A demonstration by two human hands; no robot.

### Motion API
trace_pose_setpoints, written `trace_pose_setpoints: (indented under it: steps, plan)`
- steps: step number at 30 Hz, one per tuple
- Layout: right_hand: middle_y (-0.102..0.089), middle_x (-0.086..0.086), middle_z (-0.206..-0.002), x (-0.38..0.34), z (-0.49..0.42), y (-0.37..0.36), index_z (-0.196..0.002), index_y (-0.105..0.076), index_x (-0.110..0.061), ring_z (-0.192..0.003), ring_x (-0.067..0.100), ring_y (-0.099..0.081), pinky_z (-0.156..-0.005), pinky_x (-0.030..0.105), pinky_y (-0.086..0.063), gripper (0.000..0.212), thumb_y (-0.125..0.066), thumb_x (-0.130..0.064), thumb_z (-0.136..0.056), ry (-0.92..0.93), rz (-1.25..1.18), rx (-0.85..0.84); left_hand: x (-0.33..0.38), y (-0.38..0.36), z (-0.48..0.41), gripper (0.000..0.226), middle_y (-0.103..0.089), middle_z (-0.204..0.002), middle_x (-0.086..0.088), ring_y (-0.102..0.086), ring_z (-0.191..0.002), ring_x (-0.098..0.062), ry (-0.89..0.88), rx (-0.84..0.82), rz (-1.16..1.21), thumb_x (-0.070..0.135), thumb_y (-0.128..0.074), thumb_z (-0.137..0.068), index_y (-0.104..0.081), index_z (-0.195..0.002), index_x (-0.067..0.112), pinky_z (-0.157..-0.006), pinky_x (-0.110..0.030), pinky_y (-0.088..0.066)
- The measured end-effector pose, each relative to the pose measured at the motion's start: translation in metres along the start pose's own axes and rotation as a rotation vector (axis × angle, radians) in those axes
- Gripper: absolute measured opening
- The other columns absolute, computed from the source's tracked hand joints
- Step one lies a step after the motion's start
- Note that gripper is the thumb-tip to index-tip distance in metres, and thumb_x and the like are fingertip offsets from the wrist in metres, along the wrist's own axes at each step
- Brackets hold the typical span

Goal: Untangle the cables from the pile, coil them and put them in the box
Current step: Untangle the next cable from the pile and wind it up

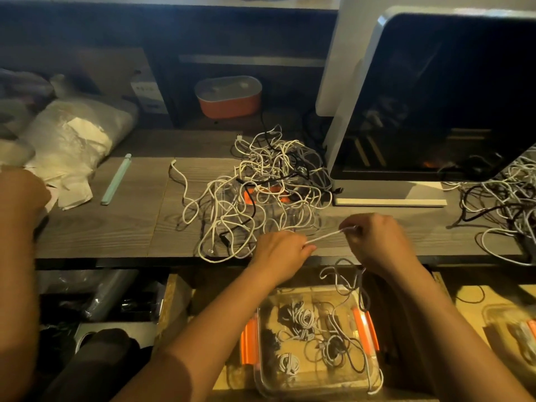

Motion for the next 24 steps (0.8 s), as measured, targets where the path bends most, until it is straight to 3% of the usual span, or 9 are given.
trace_pose_setpoints:
  steps: [5,8,10,12,14,17,20,22,24]
  plan:
    - [-0.067,0.010,-0.105,0.012,-0.003,-0.006,-0.109,-0.067,-0.013,-0.089,0.020,-0.060,-0.077,0.032,-0.052,0.022,-0.051,-0.011,-0.094,-0.046,-0.020,0.071,-0.003,0.008,0.001,0.025,-0.054,-0.078,-0.004,-0.053,-0.072,-0.022,0.009,-0.163,0.350,0.023,-0.039,-0.101,-0.062,-0.099,0.012,-0.057,-0.030,-0.038]
    - [-0.065,0.013,-0.105,0.011,-0.004,-0.015,-0.111,-0.065,-0.009,-0.090,0.021,-0.059,-0.075,0.028,-0.048,0.024,-0.047,-0.009,-0.095,-0.061,-0.006,-0.009,0.004,0.013,0.009,0.035,-0.062,-0.108,-0.005,-0.060,-0.096,-0.014,0.034,-0.274,0.945,0.003,-0.034,-0.100,-0.048,-0.133,0.002,-0.089,-0.018,-0.049]
    - [-0.064,0.016,-0.107,0.004,-0.004,-0.021,-0.115,-0.063,-0.007,-0.093,0.027,-0.061,-0.075,0.031,-0.047,0.027,-0.044,-0.006,-0.095,-0.039,0.029,-0.023,0.013,0.020,0.014,0.039,-0.051,-0.134,-0.011,-0.050,-0.121,-0.014,0.061,-0.235,1.341,-0.001,-0.035,-0.099,-0.040,-0.138,0.000,-0.105,-0.021,-0.038]
    - [-0.063,0.017,-0.113,-0.004,-0.002,-0.028,-0.117,-0.062,-0.008,-0.098,0.030,-0.061,-0.080,0.035,-0.048,0.031,-0.044,-0.002,-0.093,-0.003,0.032,-0.081,0.019,0.023,0.014,0.037,-0.048,-0.139,-0.010,-0.044,-0.129,-0.013,0.032,-0.172,1.544,-0.001,-0.034,-0.098,-0.044,-0.134,0.003,-0.110,-0.027,-0.033]
    - [-0.063,0.010,-0.117,-0.012,0.004,-0.035,-0.115,-0.063,-0.012,-0.102,0.025,-0.061,-0.085,0.035,-0.050,0.031,-0.048,0.000,-0.090,0.050,-0.022,-0.209,0.026,0.023,0.015,0.034,-0.057,-0.131,-0.003,-0.047,-0.128,-0.011,-0.033,-0.140,1.619,0.005,-0.031,-0.100,-0.051,-0.127,0.012,-0.111,-0.032,-0.034]
    - [-0.064,0.000,-0.103,-0.023,0.012,-0.038,-0.105,-0.066,-0.015,-0.098,0.019,-0.061,-0.086,0.034,-0.050,0.019,-0.057,-0.008,-0.089,0.166,-0.064,-0.377,0.031,0.024,0.013,0.031,-0.070,-0.097,0.004,-0.063,-0.101,-0.006,0.012,-0.049,1.753,0.015,-0.029,-0.103,-0.051,-0.121,0.026,-0.090,-0.027,-0.048]
    - [-0.059,-0.004,-0.083,-0.031,0.018,-0.041,-0.087,-0.062,-0.024,-0.071,0.006,-0.056,-0.067,0.024,-0.049,0.018,-0.054,-0.008,-0.090,0.198,-0.153,-0.493,0.030,0.026,0.005,0.025,-0.051,-0.063,0.005,-0.052,-0.058,-0.006,0.106,0.099,1.853,0.022,-0.032,-0.102,-0.056,-0.107,0.020,-0.060,-0.019,-0.044]
    - [-0.056,-0.005,-0.073,-0.034,0.021,-0.046,-0.079,-0.059,-0.022,-0.050,-0.005,-0.050,-0.049,0.014,-0.038,0.025,-0.050,-0.001,-0.089,0.161,-0.258,-0.547,0.030,0.028,0.000,0.024,-0.042,-0.067,-0.001,-0.038,-0.056,-0.003,0.082,0.084,1.702,0.022,-0.034,-0.102,-0.057,-0.098,0.017,-0.056,-0.019,-0.035]
    - [-0.059,-0.002,-0.074,-0.036,0.024,-0.044,-0.082,-0.060,-0.016,-0.042,-0.009,-0.048,-0.044,0.012,-0.036,0.020,-0.050,0.001,-0.087,0.126,-0.365,-0.548,0.033,0.028,-0.005,0.023,-0.047,-0.090,-0.015,-0.045,-0.077,-0.007,0.012,0.047,1.250,0.017,-0.037,-0.101,-0.059,-0.101,0.022,-0.076,-0.028,-0.041]
Point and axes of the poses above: each hand's wrist, its own z-axis away from the middle knuckle, its own y-axis out of the back of the hand, x = y × z, the point moved 3 cm from there along -z, towards the middle knuckle
